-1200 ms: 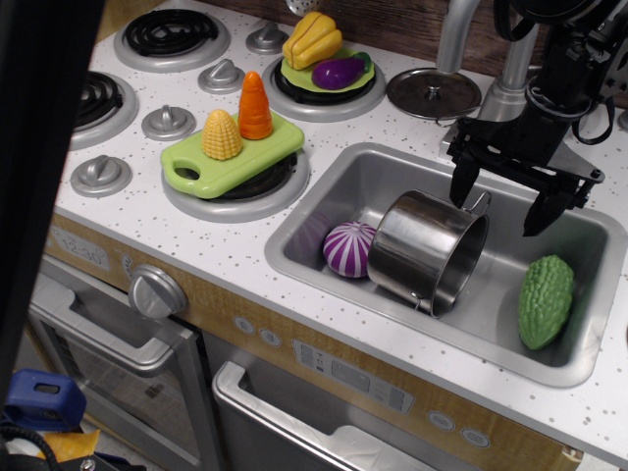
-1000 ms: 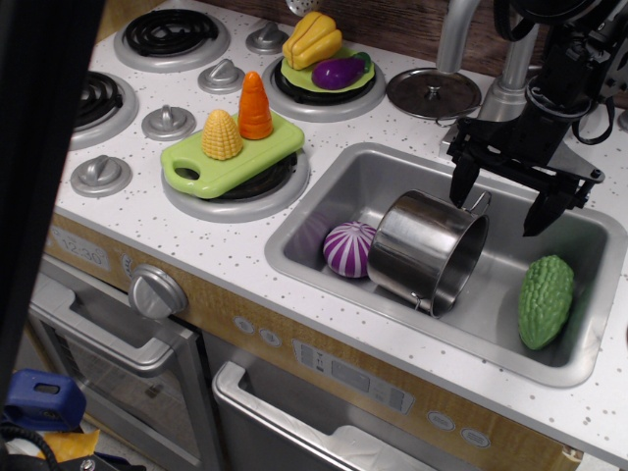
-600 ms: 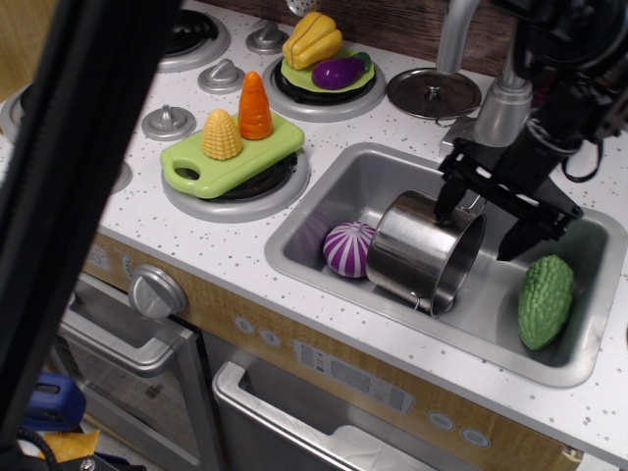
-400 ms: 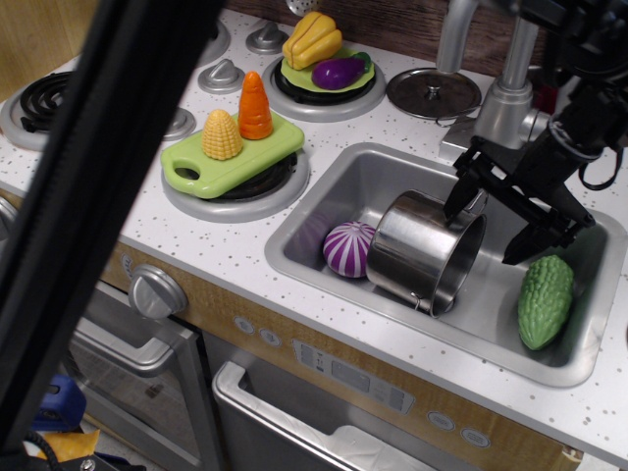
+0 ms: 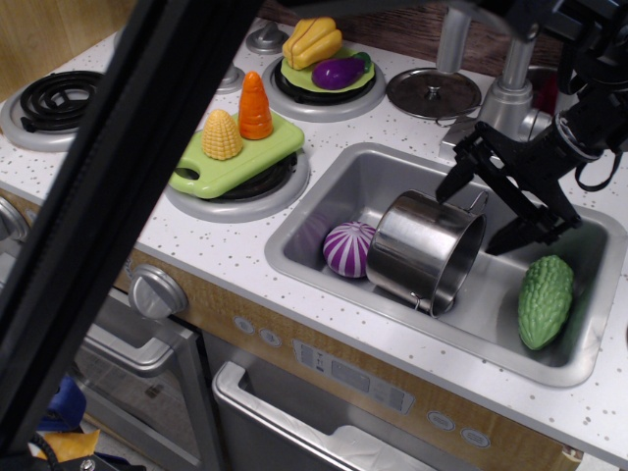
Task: Flip pot upright in sink
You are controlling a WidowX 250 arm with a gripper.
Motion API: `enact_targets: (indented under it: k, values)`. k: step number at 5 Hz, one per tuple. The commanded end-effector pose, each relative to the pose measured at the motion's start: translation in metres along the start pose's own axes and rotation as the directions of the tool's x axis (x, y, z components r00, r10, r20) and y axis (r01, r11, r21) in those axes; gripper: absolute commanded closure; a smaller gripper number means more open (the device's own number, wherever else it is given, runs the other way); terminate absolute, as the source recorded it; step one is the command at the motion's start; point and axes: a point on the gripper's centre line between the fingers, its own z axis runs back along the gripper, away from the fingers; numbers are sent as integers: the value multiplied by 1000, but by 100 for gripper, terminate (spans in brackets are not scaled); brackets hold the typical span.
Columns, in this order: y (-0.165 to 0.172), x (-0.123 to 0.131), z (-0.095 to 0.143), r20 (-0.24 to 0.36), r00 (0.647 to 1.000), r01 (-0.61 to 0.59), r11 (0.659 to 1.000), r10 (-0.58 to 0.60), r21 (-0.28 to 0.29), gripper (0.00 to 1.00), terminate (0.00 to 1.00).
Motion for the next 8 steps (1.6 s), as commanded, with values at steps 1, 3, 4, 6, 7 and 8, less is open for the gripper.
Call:
enact_targets:
  k: [1, 3, 4, 6, 7, 8]
  values:
    - [12, -1, 6, 47, 999, 13, 999, -15, 43, 0, 0]
    - [16, -7, -7, 75, 997, 15, 997, -20, 69, 100, 0]
    - [20, -7, -10, 87, 996, 14, 998, -19, 54, 100, 0]
    - [22, -5, -3, 74, 997, -29, 991, 39, -132, 0, 0]
    - [21, -8, -6, 83, 994, -55, 975, 74, -216, 0, 0]
    - [24, -9, -15, 84, 987, -98, 930, 136, -353, 0, 0]
